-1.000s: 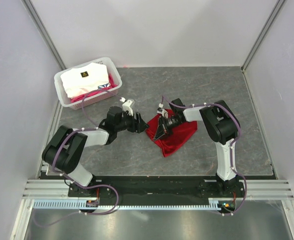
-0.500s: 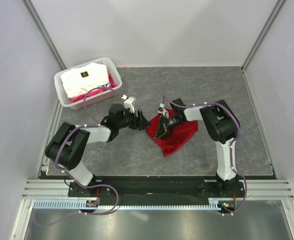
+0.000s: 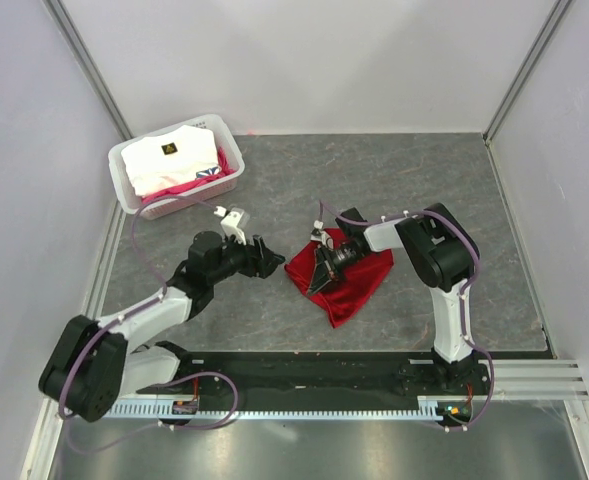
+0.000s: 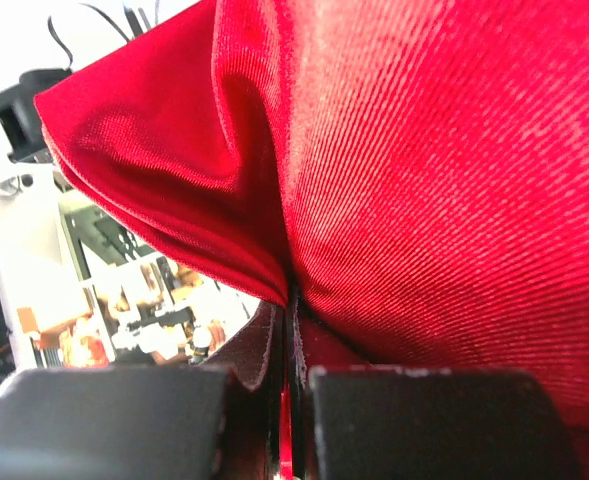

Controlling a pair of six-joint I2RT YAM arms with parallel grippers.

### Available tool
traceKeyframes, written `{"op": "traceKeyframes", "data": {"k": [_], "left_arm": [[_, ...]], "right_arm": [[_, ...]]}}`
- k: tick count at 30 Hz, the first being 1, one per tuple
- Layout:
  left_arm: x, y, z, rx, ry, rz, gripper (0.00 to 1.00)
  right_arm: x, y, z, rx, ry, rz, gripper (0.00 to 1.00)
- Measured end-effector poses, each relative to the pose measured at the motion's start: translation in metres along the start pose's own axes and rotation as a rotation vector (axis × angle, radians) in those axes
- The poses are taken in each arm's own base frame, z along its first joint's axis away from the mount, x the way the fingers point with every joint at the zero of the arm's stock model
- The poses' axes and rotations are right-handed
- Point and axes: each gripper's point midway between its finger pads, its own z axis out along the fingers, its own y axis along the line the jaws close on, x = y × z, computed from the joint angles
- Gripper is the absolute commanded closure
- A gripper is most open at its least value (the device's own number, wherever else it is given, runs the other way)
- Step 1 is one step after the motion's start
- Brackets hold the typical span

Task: Fold the napkin, place the utensils inside, and roll it up
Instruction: Roll the napkin with the utensil

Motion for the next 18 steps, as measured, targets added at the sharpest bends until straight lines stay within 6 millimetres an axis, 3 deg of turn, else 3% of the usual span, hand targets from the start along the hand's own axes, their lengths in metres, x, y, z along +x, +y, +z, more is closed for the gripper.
{"op": "traceKeyframes", "data": {"k": [3,8,18], "left_arm": [[0.01,-0.005,-0.014,0.018,0.012,-0.01,0.23],[0.033,-0.027,-0.019,0.11,0.102,-0.051,0.23],[0.09,-0.058,-0.009,0.232,0.328,-0.187,0.25]], "right_arm": [[0.006,0.001,0.003,0.0,0.017,-0.003,1.0],[0.006,0.001,0.002,-0.001,0.017,-0.002,1.0],[0.006,0.001,0.002,0.005,0.018,0.0,1.0]]}}
